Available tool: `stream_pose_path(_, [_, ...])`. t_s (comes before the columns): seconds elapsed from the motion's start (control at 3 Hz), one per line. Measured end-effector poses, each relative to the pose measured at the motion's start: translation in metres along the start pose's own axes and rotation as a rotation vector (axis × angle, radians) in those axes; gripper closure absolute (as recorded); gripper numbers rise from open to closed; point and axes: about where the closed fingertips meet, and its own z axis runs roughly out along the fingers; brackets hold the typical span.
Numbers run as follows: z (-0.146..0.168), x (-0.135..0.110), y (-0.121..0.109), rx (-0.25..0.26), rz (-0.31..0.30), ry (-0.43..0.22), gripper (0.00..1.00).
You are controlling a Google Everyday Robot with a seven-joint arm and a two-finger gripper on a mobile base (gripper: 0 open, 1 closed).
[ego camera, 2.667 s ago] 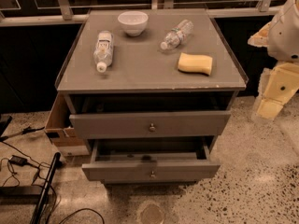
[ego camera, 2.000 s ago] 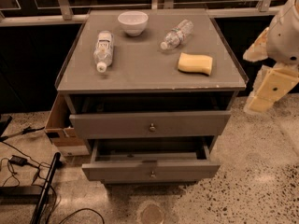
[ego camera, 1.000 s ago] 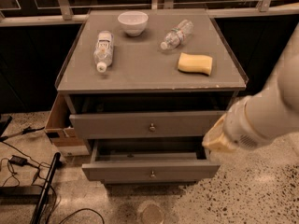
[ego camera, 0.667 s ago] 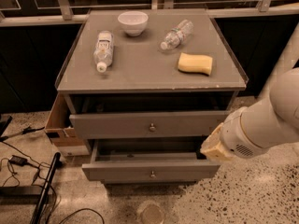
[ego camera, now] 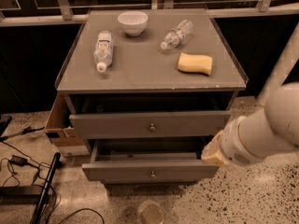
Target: Close middle drawer
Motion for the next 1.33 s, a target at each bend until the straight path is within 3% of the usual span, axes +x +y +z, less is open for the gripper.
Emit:
stream_pose_path(0.33, [0.069,0.051,0.014,-0.014,0.026,0.016,1.0])
stream_pose_path(0.67, [0.143,0.099,0.02,-0.04,0.065,-0.012,1.0])
stream_pose_path(1.0, [0.171,0.104,0.019,-0.047,0.096,-0.04,1.0])
stream_pose_path(1.33, [0.171,0.104,0.019,-0.047,0.096,-0.04,1.0])
